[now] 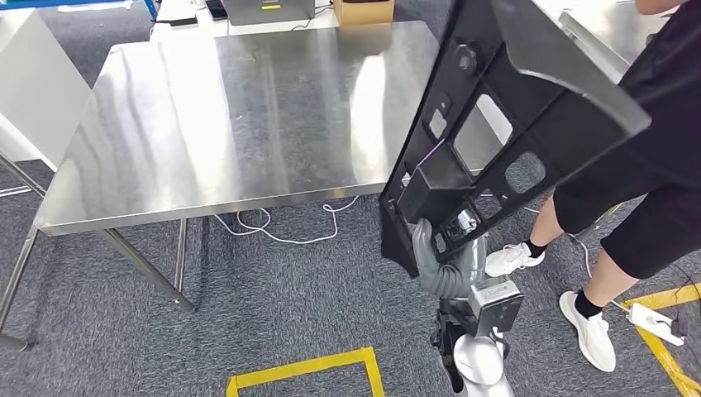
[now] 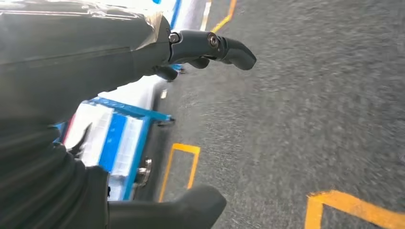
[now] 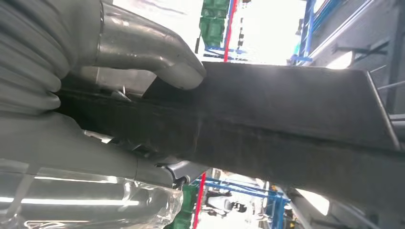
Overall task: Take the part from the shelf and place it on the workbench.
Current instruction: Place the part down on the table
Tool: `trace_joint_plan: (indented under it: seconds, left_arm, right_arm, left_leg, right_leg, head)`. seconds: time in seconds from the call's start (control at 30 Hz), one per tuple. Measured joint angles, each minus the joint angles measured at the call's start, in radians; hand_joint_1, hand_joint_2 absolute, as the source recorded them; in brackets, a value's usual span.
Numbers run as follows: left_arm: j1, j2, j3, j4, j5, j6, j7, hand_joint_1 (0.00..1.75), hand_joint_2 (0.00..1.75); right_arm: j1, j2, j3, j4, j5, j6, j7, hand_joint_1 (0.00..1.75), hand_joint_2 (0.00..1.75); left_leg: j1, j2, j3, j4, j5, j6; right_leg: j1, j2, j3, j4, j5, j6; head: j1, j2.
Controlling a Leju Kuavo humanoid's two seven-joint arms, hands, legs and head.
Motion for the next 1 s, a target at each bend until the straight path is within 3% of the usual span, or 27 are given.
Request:
trace_joint_plan:
  seconds: [0.03, 0.1, 0.17, 0.23, 0.27, 0.3, 0.33, 0.37, 0.4, 0.43, 0.5, 0.53, 0.57, 0.63, 0.7, 0.77, 0.8, 0.9, 0.93, 1.0]
  left_arm:
    - [-0.001, 0.000, 0.002, 0.000, 0.003, 0.001, 0.000, 0.00, 1.75]
    - [-0.004, -0.002, 0.005, 0.000, 0.006, 0.003, -0.001, 0.00, 1.75]
    - [-0.005, -0.002, 0.006, 0.000, 0.006, 0.005, -0.003, 0.00, 1.75]
    - [-0.003, -0.003, 0.008, 0.000, 0.006, 0.005, -0.004, 0.00, 1.75]
    - [-0.003, -0.003, 0.009, 0.000, 0.006, 0.005, -0.004, 0.00, 1.75]
    - [-0.002, -0.004, 0.010, 0.000, 0.006, 0.005, -0.004, 0.00, 1.75]
    - [-0.001, -0.004, 0.010, 0.000, 0.006, 0.005, -0.004, 0.00, 1.75]
    - [-0.001, -0.005, 0.010, 0.000, 0.006, 0.006, -0.004, 0.00, 1.75]
    - [-0.001, -0.005, 0.010, 0.000, 0.006, 0.006, -0.004, 0.00, 1.75]
    - [-0.002, -0.005, 0.010, 0.000, 0.006, 0.006, -0.004, 0.00, 1.75]
    - [-0.003, -0.006, 0.011, 0.000, 0.006, 0.007, -0.005, 0.00, 1.75]
    - [-0.003, -0.006, 0.011, 0.000, 0.006, 0.007, -0.005, 0.00, 1.75]
    - [-0.004, -0.007, 0.011, 0.000, 0.006, 0.007, -0.005, 0.00, 1.75]
    - [-0.005, -0.008, 0.011, 0.000, 0.006, 0.007, -0.005, 0.00, 1.75]
    - [-0.004, -0.007, 0.011, 0.000, 0.006, 0.007, -0.005, 0.00, 1.75]
    - [-0.002, -0.006, 0.011, 0.000, 0.006, 0.007, -0.005, 0.00, 1.75]
    - [-0.001, -0.006, 0.011, 0.000, 0.006, 0.007, -0.005, 0.00, 1.75]
    - [0.003, -0.004, 0.012, 0.000, 0.006, 0.007, -0.008, 0.00, 1.75]
    - [0.004, -0.003, 0.012, 0.000, 0.006, 0.007, -0.010, 0.00, 1.75]
    - [0.003, -0.002, 0.012, 0.000, 0.006, 0.007, -0.013, 0.00, 1.75]
  right_arm:
    - [-0.003, 0.001, 0.004, 0.003, 0.000, 0.002, 0.000, 1.75, 1.75]
    - [-0.011, 0.002, 0.010, 0.009, -0.001, 0.005, -0.001, 1.75, 1.75]
    - [-0.014, 0.002, 0.014, 0.017, -0.001, 0.006, -0.001, 1.75, 1.75]
    - [-0.012, 0.002, 0.015, 0.025, 0.000, 0.006, -0.001, 1.75, 1.75]
    - [-0.012, 0.002, 0.015, 0.028, 0.000, 0.006, -0.001, 1.75, 1.75]
    - [-0.012, 0.002, 0.015, 0.031, -0.001, 0.006, -0.001, 1.75, 1.75]
    - [-0.012, 0.002, 0.015, 0.034, -0.001, 0.006, -0.001, 1.75, 1.75]
    - [-0.012, 0.002, 0.015, 0.036, -0.001, 0.006, -0.001, 1.75, 1.75]
    - [-0.013, 0.001, 0.016, 0.039, -0.001, 0.006, -0.001, 1.75, 1.75]
    - [-0.013, 0.002, 0.016, 0.040, -0.001, 0.006, -0.001, 1.75, 1.75]
    - [-0.015, 0.002, 0.017, 0.042, 0.000, 0.006, 0.000, 1.75, 1.75]
    - [-0.015, 0.003, 0.019, 0.042, -0.001, 0.006, -0.001, 1.75, 1.75]
    - [-0.015, 0.004, 0.020, 0.042, -0.001, 0.006, -0.001, 1.75, 1.75]
    - [-0.018, 0.006, 0.022, 0.042, -0.001, 0.006, -0.001, 1.75, 1.75]
    - [-0.019, 0.007, 0.023, 0.043, -0.001, 0.006, -0.002, 1.75, 1.75]
    - [-0.018, 0.008, 0.024, 0.045, -0.001, 0.007, -0.002, 1.75, 1.75]
    - [-0.017, 0.008, 0.024, 0.045, -0.001, 0.007, -0.001, 1.75, 1.75]
    - [-0.017, 0.008, 0.024, 0.048, -0.001, 0.007, -0.002, 1.75, 1.75]
    - [-0.017, 0.008, 0.024, 0.050, -0.001, 0.007, -0.001, 1.75, 1.75]
    - [-0.017, 0.009, 0.025, 0.051, -0.001, 0.007, -0.001, 1.75, 1.75]
  left_leg:
    - [0.002, 0.001, 0.013, -0.005, 0.004, 0.005]
    - [0.004, 0.003, 0.036, -0.008, 0.000, 0.013]
    - [0.004, 0.002, 0.044, -0.008, -0.013, 0.018]
    - [0.005, -0.001, 0.057, -0.007, -0.030, 0.016]
    - [0.006, -0.003, 0.068, -0.007, -0.039, 0.013]
    - [0.007, -0.005, 0.081, -0.007, -0.050, 0.010]
    - [0.009, -0.007, 0.096, -0.008, -0.062, 0.006]
    - [0.010, -0.008, 0.110, -0.008, -0.073, 0.000]
    - [0.011, -0.008, 0.120, -0.009, -0.084, -0.007]
    - [0.011, -0.008, 0.129, -0.011, -0.091, -0.015]
    - [0.010, -0.004, 0.137, -0.009, -0.091, -0.029]
    - [0.011, -0.002, 0.134, 0.005, -0.086, -0.034]
    - [0.012, 0.001, 0.120, 0.034, -0.079, -0.038]
    - [0.014, 0.005, 0.055, 0.131, -0.085, -0.044]
    - [0.014, 0.005, -0.031, 0.220, -0.130, -0.049]
    - [0.014, 0.005, -0.084, 0.225, -0.156, -0.049]
    - [0.013, 0.005, -0.091, 0.189, -0.136, -0.045]
    - [0.001, 0.006, -0.076, 0.040, 0.021, -0.020]
    - [-0.005, 0.009, -0.068, 0.014, 0.052, -0.012]
    - [-0.012, 0.011, -0.047, -0.006, 0.052, 0.000]
  right_leg:
    - [0.000, -0.002, -0.004, 0.025, 0.003, 0.006]
    - [-0.002, -0.008, -0.053, 0.104, -0.002, 0.011]
    - [-0.006, -0.013, -0.130, 0.200, -0.038, 0.010]
    - [-0.011, -0.013, -0.187, 0.237, -0.077, 0.012]
    - [-0.014, -0.014, -0.195, 0.213, -0.074, 0.017]
    - [-0.017, -0.015, -0.190, 0.162, -0.049, 0.028]
    - [-0.021, -0.017, -0.176, 0.104, -0.002, 0.041]
    - [-0.021, -0.020, -0.164, 0.056, 0.036, 0.047]
    - [-0.017, -0.023, -0.151, 0.025, 0.064, 0.043]
    - [-0.013, -0.025, -0.144, 0.014, 0.079, 0.032]
    - [-0.010, -0.022, -0.128, 0.006, 0.073, 0.002]
    - [-0.013, -0.020, -0.117, -0.001, 0.072, -0.007]
    - [-0.016, -0.019, -0.102, -0.010, 0.069, -0.015]
    - [-0.019, -0.018, -0.074, -0.024, 0.058, -0.031]
    - [-0.017, -0.016, -0.054, -0.028, 0.042, -0.041]
    - [-0.014, -0.012, -0.030, -0.029, 0.020, -0.042]
    - [-0.012, -0.010, -0.015, -0.029, 0.008, -0.041]
    - [-0.006, -0.007, 0.022, -0.031, -0.028, -0.033]
    - [-0.005, -0.006, 0.028, -0.036, -0.039, -0.028]
    - [0.000, -0.005, 0.049, -0.037, -0.042, -0.011]
  head:
    - [0.001, 0.000]
    - [0.002, 0.000]
    - [0.004, 0.000]
    - [0.004, 0.000]
    - [0.005, 0.000]
    - [0.005, 0.000]
    - [0.005, 0.000]
    - [0.005, 0.000]
    - [0.006, 0.000]
    - [0.007, 0.000]
    - [0.008, 0.000]
    - [0.008, 0.000]
    - [0.007, 0.000]
    - [0.006, 0.000]
    - [0.005, 0.000]
    - [0.005, 0.000]
    - [0.005, 0.000]
    - [0.005, 0.000]
    - [0.004, 0.000]
    - [0.005, 0.000]
